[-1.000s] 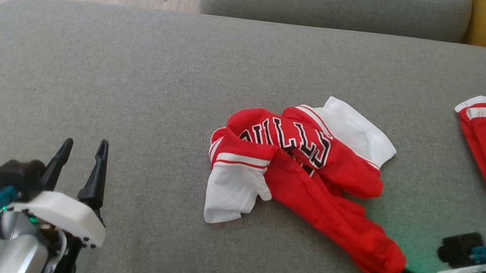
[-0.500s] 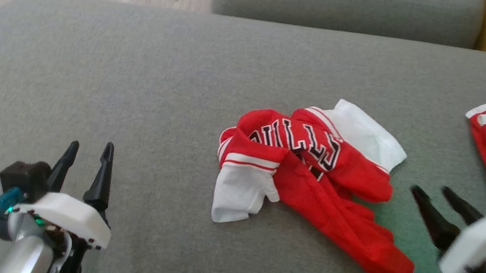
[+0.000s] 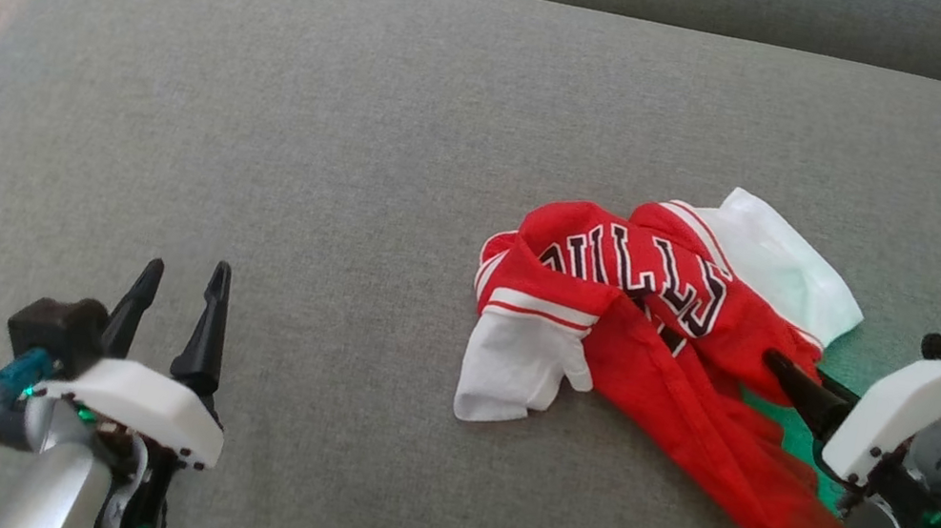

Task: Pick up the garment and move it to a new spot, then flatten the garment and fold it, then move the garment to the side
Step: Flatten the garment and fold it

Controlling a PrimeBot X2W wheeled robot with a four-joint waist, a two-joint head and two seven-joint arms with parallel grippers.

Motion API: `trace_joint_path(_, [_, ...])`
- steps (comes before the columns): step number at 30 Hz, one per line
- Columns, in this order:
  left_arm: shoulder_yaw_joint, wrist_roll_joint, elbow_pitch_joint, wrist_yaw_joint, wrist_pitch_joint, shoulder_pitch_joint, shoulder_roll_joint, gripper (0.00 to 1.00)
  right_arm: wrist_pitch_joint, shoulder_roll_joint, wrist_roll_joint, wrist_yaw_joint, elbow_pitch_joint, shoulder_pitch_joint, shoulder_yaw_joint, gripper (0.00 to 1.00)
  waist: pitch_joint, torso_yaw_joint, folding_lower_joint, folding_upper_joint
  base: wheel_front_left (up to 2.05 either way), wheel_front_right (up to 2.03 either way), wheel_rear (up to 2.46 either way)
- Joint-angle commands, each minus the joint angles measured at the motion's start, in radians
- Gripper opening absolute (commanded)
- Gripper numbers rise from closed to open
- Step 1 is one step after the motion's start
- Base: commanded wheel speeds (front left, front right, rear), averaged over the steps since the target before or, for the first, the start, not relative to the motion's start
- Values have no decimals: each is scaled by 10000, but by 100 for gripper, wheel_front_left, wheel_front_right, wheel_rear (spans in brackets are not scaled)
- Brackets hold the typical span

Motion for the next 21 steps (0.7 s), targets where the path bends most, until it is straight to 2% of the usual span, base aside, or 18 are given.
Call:
trace_joint_path(1, [445, 145, -211, -14, -122, -514, 83, 100, -137, -250, 190, -7, -279, -365, 239, 0, 17, 51, 0, 0, 0, 0, 0])
trace_joint_path(6, [440, 215, -189, -68, -122, -579, -10, 100, -905, -733, 345, -7, -596, -825, 685, 0, 125, 201, 0, 0, 0, 0, 0])
trace_joint_path(10, [343, 277, -185, -166, -122, -793, -178, 100, -1599, -1245, 80, -7, -681, -1921, 1136, 0, 429, 571, 0, 0, 0, 0, 0])
trace_joint_path(15, [190, 361, -96, -362, -122, -1167, -482, 100, -2050, -2145, -302, -7, -181, -4124, 2319, 0, 1086, 1550, 0, 0, 0, 0, 0])
trace_joint_path(21, [94, 387, -21, -532, -122, -1440, -730, 100, -2312, -2767, -394, -7, 547, -5891, 3536, 0, 1741, 2361, 0, 0, 0, 0, 0])
